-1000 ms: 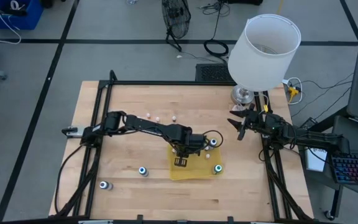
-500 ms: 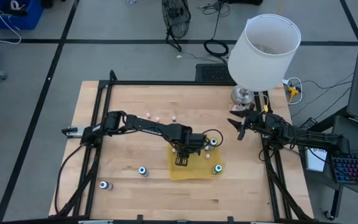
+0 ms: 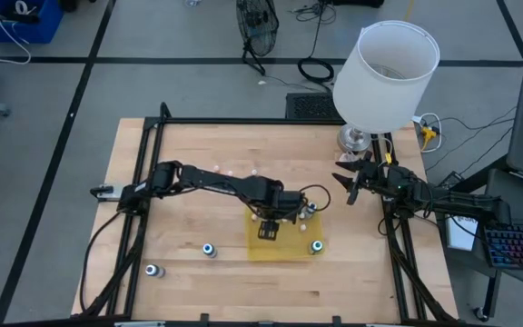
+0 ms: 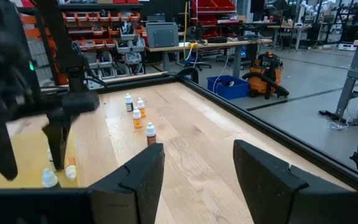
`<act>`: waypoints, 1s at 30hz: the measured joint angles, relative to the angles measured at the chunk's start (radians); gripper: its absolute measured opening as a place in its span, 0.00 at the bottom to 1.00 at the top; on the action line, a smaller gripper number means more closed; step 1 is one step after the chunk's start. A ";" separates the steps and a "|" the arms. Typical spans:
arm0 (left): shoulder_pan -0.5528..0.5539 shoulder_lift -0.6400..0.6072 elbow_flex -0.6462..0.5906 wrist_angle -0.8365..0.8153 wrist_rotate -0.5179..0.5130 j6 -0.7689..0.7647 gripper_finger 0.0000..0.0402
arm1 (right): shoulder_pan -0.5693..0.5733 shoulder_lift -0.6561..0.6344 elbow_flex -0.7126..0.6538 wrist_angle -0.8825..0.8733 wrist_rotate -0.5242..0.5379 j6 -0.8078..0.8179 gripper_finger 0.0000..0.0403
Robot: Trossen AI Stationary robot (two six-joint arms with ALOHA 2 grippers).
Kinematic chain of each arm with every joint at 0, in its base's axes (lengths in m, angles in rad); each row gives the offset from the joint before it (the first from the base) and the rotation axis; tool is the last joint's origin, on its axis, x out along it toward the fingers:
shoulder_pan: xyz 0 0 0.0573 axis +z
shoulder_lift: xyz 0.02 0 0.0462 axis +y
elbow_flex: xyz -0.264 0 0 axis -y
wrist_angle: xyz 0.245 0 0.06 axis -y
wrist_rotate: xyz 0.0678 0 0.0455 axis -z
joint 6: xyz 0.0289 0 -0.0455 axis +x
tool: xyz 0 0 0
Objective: Pick & Place food coloring
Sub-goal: Put the small black food coloring bottle into the yellow bin
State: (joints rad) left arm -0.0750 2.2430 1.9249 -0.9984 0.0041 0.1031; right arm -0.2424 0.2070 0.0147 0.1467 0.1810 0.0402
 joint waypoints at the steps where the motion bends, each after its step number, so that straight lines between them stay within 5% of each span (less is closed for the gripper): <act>1: 0.000 -0.001 0.015 -0.015 -0.014 0.000 0.66 | 0.000 0.000 0.000 0.000 0.000 0.000 0.45; 7: 0.019 -0.002 0.139 -0.271 -0.083 -0.023 0.64 | 0.000 0.000 0.000 0.000 0.000 0.000 0.45; 12: 0.064 -0.091 0.103 -0.361 -0.050 -0.065 0.58 | 0.000 0.000 0.000 0.000 0.000 0.000 0.45; 22: 0.185 -0.523 -0.397 -0.129 -0.095 -0.159 0.48 | 0.000 0.002 0.000 0.002 0.000 0.000 0.45; 30: 0.337 -0.749 -0.779 -0.023 -0.158 -0.404 0.53 | 0.000 0.002 0.000 0.003 0.000 0.000 0.45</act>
State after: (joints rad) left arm 0.2622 1.4937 1.1462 -1.0219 -0.1541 -0.3009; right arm -0.2424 0.2089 0.0151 0.1493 0.1810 0.0406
